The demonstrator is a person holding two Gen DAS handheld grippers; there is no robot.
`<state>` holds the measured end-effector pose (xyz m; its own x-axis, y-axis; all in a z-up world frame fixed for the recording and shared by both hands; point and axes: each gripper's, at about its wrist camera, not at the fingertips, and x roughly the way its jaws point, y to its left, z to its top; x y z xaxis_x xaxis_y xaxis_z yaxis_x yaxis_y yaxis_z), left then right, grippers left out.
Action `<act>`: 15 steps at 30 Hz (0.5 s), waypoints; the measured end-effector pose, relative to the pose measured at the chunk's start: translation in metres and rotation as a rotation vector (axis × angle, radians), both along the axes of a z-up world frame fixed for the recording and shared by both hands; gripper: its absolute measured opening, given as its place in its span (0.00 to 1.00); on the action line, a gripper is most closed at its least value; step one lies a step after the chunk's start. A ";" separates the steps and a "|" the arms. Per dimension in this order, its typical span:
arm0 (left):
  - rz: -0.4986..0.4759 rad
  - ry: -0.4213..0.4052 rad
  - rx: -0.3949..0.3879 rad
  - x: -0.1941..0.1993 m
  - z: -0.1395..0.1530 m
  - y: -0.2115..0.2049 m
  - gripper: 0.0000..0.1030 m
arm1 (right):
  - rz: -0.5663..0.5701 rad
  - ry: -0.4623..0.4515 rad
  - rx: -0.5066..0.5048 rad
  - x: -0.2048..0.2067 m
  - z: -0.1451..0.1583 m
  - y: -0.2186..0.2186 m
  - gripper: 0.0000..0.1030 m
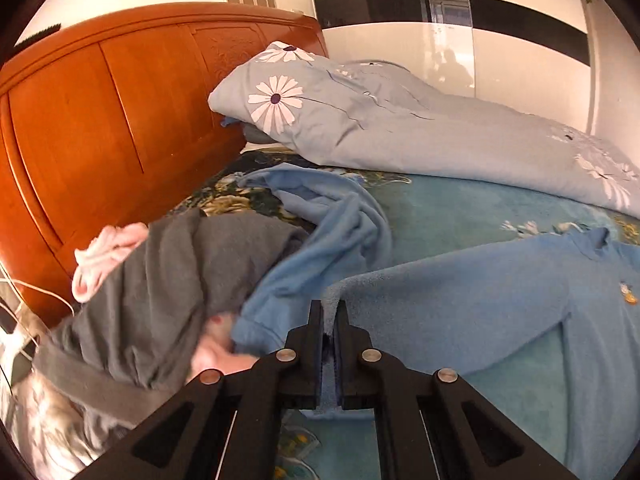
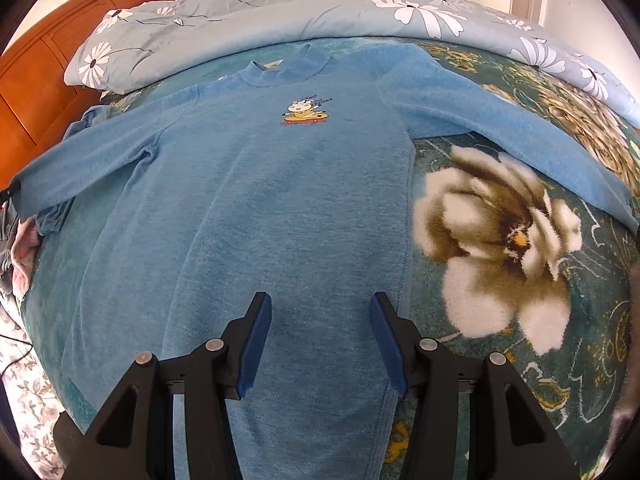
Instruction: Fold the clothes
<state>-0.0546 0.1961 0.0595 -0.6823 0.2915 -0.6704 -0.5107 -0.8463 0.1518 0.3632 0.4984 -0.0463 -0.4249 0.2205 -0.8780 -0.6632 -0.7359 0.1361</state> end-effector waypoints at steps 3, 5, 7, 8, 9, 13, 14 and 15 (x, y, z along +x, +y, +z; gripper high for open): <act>0.016 -0.001 -0.064 -0.034 -0.009 0.015 0.05 | -0.010 -0.007 0.000 -0.001 -0.001 0.002 0.51; 0.032 -0.031 -0.099 -0.053 -0.024 0.025 0.06 | -0.013 -0.013 0.000 -0.002 -0.001 0.003 0.51; 0.044 -0.062 -0.117 -0.064 -0.040 0.029 0.08 | -0.013 -0.020 0.002 -0.001 0.001 0.003 0.51; 0.037 -0.084 -0.104 -0.067 -0.045 0.030 0.08 | -0.016 -0.023 0.003 0.000 0.003 0.002 0.51; 0.030 -0.106 -0.090 -0.068 -0.047 0.028 0.09 | -0.018 -0.025 0.004 0.002 0.005 0.002 0.51; 0.085 -0.123 -0.015 -0.053 -0.035 0.004 0.46 | -0.040 -0.011 0.023 0.022 0.017 -0.001 0.51; 0.105 -0.115 0.014 -0.045 -0.029 -0.006 0.53 | -0.053 -0.007 0.026 0.030 0.020 -0.001 0.51; 0.112 -0.109 0.038 -0.036 -0.024 -0.014 0.55 | -0.070 -0.002 0.023 0.040 0.021 -0.002 0.51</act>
